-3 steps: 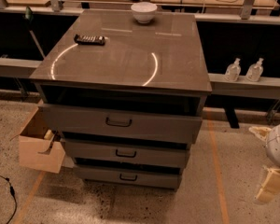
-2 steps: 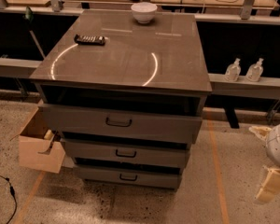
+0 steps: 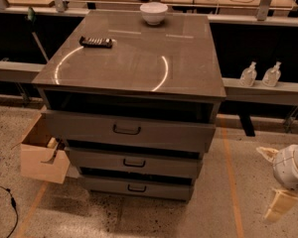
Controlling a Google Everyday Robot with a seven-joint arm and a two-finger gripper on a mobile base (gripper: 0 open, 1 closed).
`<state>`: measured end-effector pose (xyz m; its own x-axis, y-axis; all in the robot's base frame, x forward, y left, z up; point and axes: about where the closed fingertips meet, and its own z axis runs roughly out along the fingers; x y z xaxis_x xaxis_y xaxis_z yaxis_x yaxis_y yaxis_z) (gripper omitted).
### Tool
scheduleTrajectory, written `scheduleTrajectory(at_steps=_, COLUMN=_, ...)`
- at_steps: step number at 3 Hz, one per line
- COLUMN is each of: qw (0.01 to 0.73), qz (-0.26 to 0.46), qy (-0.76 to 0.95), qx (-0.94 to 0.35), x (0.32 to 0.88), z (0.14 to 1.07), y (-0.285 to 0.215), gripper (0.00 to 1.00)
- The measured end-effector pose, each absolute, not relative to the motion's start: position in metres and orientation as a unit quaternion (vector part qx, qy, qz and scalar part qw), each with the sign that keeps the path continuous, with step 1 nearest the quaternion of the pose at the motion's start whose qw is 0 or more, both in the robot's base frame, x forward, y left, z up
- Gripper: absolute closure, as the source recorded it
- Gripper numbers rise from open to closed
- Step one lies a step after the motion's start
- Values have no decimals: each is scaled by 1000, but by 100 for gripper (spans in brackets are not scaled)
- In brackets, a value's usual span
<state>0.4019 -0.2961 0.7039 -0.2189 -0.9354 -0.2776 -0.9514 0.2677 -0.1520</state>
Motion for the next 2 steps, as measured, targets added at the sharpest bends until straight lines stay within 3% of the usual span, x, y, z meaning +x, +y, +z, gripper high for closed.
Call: scheduleTrajectory(at_steps=2, qw=192, qz=30, qy=747, qx=-636, x=401, z=641, y=-300, gripper=0)
